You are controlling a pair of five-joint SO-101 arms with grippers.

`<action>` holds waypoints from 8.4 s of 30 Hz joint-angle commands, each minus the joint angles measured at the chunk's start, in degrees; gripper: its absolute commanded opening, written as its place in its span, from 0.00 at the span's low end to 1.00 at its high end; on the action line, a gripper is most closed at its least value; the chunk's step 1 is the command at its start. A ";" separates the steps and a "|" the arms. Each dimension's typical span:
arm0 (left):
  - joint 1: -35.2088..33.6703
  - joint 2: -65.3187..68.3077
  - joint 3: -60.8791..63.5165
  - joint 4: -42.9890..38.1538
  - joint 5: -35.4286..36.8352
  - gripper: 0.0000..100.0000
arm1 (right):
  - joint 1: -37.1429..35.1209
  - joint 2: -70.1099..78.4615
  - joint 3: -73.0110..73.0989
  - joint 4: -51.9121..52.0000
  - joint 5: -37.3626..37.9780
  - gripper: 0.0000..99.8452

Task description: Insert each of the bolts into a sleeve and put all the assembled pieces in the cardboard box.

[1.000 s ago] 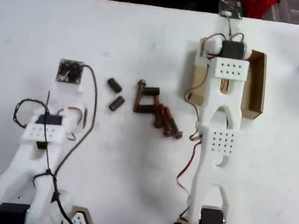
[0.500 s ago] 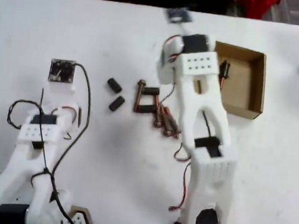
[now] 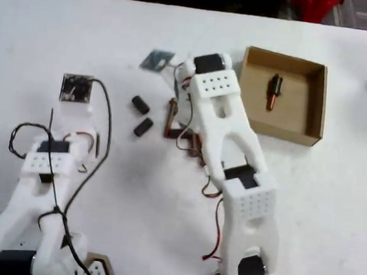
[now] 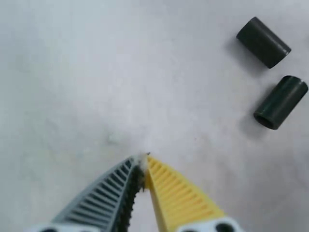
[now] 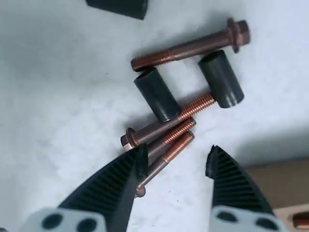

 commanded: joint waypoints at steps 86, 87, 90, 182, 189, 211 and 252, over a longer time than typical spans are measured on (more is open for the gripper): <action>-1.01 -0.22 -1.14 -4.84 -5.63 0.02 | 4.35 -49.01 54.51 -21.85 -28.22 0.02; -1.01 -0.22 -1.14 -4.84 -5.63 0.02 | 4.18 -50.77 57.76 -23.78 -28.31 0.02; -1.01 -0.22 -1.14 -4.84 -5.63 0.02 | 4.09 -55.87 66.20 -28.70 -30.59 0.02; 28.09 24.92 -27.60 -8.18 3.87 0.17 | -1.71 -86.29 127.47 -116.26 -45.63 0.02; 26.24 35.65 -37.63 -4.40 3.96 0.17 | -1.71 -86.29 127.47 -116.26 -45.63 0.02; 24.57 65.89 -80.18 25.85 4.13 0.10 | -1.71 -86.29 127.47 -116.26 -45.63 0.02; 26.59 -0.48 -7.21 -17.49 -3.43 0.02 | -5.67 -85.85 127.56 -116.26 -45.54 0.02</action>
